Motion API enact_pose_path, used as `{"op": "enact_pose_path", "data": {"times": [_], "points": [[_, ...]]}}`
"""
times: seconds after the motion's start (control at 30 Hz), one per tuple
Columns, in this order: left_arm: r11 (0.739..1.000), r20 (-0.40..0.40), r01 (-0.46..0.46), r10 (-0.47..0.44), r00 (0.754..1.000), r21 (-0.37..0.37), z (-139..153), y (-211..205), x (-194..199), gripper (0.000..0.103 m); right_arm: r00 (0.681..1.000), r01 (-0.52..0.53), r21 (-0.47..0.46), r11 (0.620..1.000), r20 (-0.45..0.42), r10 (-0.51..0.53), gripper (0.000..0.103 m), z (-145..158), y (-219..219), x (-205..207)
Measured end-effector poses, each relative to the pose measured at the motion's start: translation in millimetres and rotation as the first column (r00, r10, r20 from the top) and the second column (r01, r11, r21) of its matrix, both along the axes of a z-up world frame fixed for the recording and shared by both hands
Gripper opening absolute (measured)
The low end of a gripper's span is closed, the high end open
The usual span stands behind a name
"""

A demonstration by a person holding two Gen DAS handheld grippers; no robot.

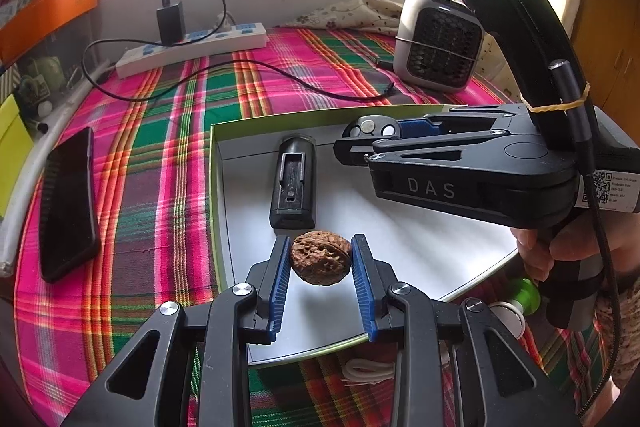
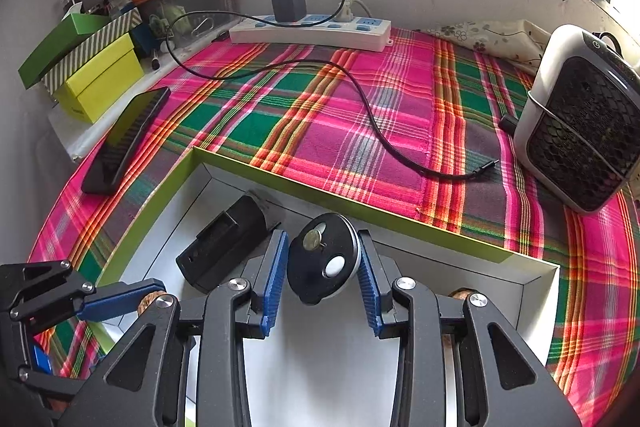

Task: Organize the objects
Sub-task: 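Lower and release the black disc in the box while the left tool lowers the walnut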

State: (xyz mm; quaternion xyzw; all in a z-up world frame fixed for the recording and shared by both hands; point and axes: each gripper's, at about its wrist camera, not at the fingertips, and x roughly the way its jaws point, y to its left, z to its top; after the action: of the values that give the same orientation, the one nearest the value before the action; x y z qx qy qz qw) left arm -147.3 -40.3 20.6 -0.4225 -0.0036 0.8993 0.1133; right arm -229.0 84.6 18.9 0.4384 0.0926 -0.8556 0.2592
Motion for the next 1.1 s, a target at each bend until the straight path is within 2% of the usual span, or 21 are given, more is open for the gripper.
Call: {"op": "enact_pose_path", "data": {"times": [1.1], "points": [[1.0, 0.006, -0.002, 0.002, 1.0, -0.012, -2.4, 3.6, 0.2, 0.028, 1.0, 0.027, 0.048, 0.999, 0.011, -0.027, 0.036, -4.7, -1.9, -2.0]]}}
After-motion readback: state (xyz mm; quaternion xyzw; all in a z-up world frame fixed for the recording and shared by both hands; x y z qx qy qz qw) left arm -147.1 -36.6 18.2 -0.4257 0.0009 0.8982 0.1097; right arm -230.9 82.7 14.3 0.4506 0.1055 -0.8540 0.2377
